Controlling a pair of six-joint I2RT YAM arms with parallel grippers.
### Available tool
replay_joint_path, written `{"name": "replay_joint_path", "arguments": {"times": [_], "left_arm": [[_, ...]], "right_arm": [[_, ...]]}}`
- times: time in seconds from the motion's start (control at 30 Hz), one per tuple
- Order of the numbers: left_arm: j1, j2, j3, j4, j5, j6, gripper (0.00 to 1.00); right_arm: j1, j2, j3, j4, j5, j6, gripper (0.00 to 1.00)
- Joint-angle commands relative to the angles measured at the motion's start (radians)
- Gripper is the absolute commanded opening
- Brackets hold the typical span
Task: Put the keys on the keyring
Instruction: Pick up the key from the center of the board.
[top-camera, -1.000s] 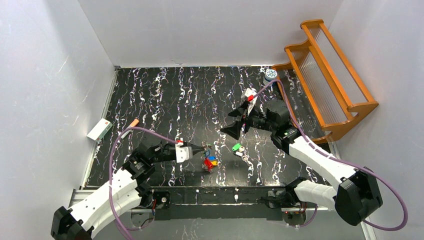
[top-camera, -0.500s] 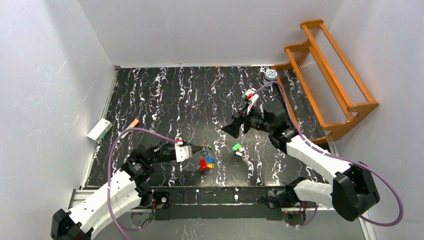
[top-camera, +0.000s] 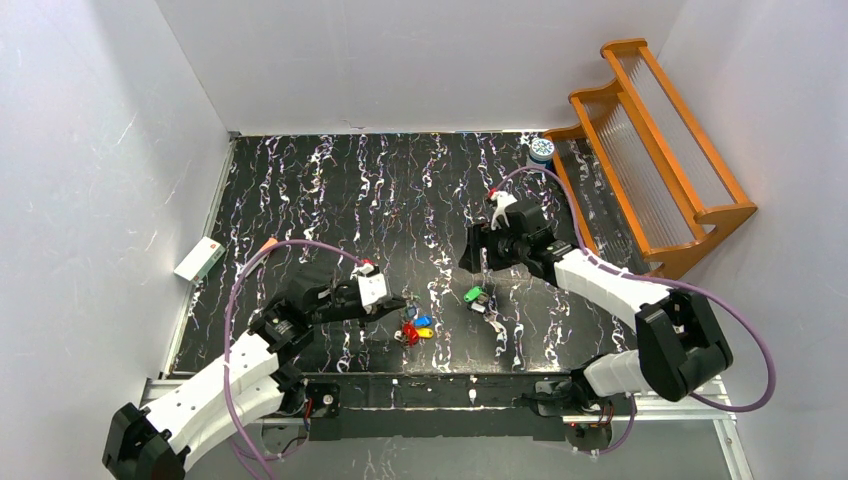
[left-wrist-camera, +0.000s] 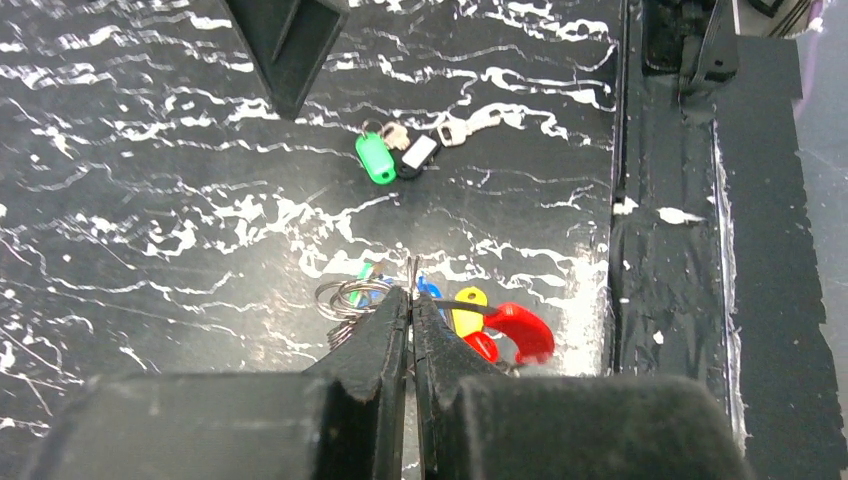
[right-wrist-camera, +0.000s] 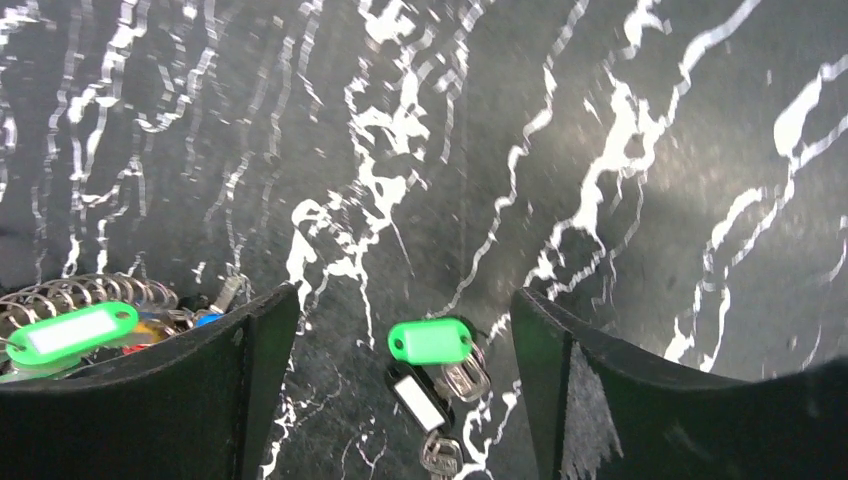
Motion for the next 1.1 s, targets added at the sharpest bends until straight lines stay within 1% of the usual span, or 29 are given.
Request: {"name": "replay_joint_path", "arguments": {"times": [0.0, 0.1, 0.23, 0.4, 0.6, 0.73, 0.9, 1.07], "left_arm": [[-0.005, 0.027, 0.029, -0.051, 0.002, 0.014, 0.0], [-0.005, 0.037, 0.029, -0.052, 0.001, 0.028, 0.0], [-0.006, 0.046, 0.035, -0.064, -0.005, 0.048, 0.0], [-0.006, 0.044, 0.034, -0.068, -0.002, 0.056, 0.0], [-0.005, 0.051, 0.034, -0.069, -0.001, 0.056, 0.0], [-0.005, 0.051, 0.033, -0.069, 0.001, 0.056, 0.0], [-0.006, 0.044, 0.033, -0.072, 0.0, 0.061, 0.0], [-0.005, 0.039, 0.033, -0.072, 0.002, 0.065, 0.0]], "right_arm": [[-0.007, 0.026, 0.055, -0.173, 0.065, 0.052, 0.83], [-0.006, 0.009, 0.048, -0.224, 0.07, 0.065, 0.8], [-0.006, -0.004, 0.044, -0.288, 0.069, 0.075, 0.71], [0.008, 0.033, 0.073, -0.393, 0.072, 0.091, 0.59], [0.143, 0.074, 0.112, -0.483, 0.277, 0.107, 0.54], [0.228, 0.099, 0.14, -0.542, 0.393, 0.128, 0.5], [0.309, 0.097, 0.16, -0.587, 0.481, 0.147, 0.45], [0.33, 0.104, 0.156, -0.597, 0.474, 0.162, 0.39]]}}
